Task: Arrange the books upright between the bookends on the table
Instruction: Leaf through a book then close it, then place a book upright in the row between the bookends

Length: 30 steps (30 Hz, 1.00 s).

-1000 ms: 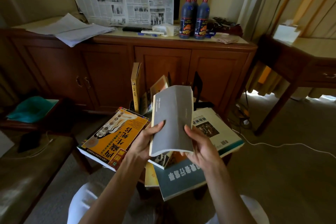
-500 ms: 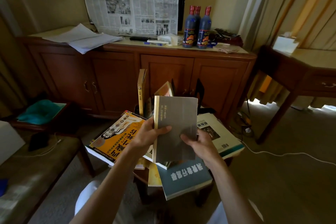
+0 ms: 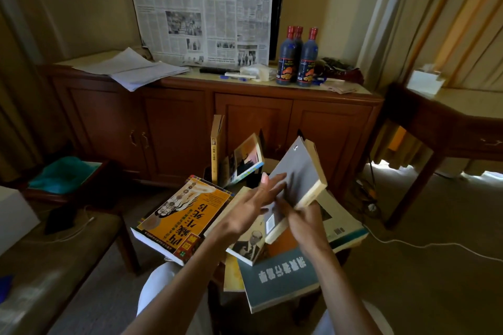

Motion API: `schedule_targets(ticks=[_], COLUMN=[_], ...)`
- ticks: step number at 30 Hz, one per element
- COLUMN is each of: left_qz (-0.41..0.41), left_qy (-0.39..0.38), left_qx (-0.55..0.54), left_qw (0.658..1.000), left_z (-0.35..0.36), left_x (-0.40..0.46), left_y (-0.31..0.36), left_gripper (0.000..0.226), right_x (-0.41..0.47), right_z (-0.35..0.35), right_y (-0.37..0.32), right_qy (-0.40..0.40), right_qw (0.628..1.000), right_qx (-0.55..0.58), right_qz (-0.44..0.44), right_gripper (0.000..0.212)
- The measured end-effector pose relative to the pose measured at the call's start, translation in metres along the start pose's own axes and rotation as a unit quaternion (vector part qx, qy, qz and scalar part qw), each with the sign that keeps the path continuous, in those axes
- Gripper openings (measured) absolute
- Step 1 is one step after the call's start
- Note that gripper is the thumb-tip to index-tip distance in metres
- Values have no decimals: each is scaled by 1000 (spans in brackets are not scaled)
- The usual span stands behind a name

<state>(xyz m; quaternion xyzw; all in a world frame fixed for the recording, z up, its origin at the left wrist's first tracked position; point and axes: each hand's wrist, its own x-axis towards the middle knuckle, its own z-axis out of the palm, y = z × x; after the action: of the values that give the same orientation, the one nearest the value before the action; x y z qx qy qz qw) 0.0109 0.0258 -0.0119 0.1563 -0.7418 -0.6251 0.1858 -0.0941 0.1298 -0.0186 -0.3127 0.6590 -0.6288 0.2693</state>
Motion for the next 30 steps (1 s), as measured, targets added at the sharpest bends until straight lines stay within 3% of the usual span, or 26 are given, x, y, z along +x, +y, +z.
schedule_targets(ticks=[3, 6, 8, 11, 14, 19, 22, 27, 30], left_qz=[-12, -35, -76, -93, -68, -20, -2, 21, -9], left_qy=[38, 122, 162, 181, 150, 93, 77, 137, 182], left_qx=[23, 147, 232, 363, 478, 681, 720, 752, 755], left_qw=[999, 981, 956, 909, 862, 726, 690, 644, 630], left_z=[-20, -48, -63, -74, -73, -87, -101, -124, -146], left_x=[24, 65, 95, 137, 171, 188, 185, 177, 164], left_y=[-9, -31, -48, -61, -68, -76, -76, -63, -53], left_gripper=[47, 30, 36, 51, 66, 58, 61, 78, 83], right_x=[16, 36, 49, 67, 86, 107, 114, 129, 142], right_z=[-5, -5, -4, -1, 2, 5, 10, 24, 39], right_y=[7, 14, 17, 21, 29, 43, 47, 49, 43], right_qy=[73, 90, 96, 96, 100, 100, 86, 56, 37], right_qw=[997, 996, 995, 994, 989, 990, 993, 993, 992], right_qx=[-27, -24, -37, -60, -102, -95, -77, -94, -110], right_qz=[-13, 9, 7, -8, -44, -34, -29, -51, -47], right_gripper=[7, 7, 10, 26, 38, 30, 22, 10, 8])
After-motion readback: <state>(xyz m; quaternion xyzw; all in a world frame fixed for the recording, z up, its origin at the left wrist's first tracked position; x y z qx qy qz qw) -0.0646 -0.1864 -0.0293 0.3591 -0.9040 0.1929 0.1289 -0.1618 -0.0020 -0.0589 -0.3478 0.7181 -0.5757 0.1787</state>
